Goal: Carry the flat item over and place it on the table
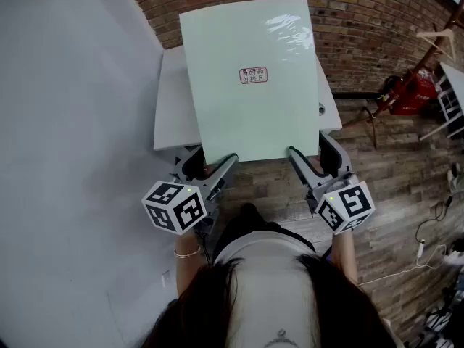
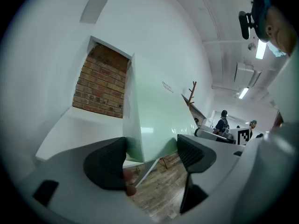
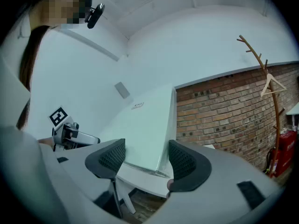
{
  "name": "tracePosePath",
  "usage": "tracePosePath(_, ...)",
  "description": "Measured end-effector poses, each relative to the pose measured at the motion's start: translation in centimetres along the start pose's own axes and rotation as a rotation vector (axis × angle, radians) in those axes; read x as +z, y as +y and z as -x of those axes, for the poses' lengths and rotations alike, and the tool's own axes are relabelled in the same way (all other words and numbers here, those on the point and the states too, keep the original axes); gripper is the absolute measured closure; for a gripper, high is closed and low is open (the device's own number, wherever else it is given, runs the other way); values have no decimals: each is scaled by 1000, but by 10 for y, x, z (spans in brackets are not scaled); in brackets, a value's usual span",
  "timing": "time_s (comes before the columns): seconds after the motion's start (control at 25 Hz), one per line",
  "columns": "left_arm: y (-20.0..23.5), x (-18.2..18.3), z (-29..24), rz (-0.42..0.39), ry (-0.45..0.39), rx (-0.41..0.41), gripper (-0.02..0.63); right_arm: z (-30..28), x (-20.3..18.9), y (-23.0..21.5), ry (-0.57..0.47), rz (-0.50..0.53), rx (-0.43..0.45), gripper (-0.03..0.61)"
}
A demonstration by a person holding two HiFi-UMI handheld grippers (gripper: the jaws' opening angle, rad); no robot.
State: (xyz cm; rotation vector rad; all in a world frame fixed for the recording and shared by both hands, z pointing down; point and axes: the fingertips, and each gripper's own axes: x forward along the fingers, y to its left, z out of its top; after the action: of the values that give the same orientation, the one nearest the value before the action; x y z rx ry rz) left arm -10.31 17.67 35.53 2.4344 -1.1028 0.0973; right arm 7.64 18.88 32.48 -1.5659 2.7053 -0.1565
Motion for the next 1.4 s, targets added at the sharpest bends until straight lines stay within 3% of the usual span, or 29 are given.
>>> tracePosePath(0.88, 63, 16, -9, 7, 26, -43, 259, -58, -8, 15, 3, 13, -54, 262)
tracePosePath(1.4, 71, 20, -6, 0, 27, -56, 261, -65, -5, 22, 14, 34, -66, 262)
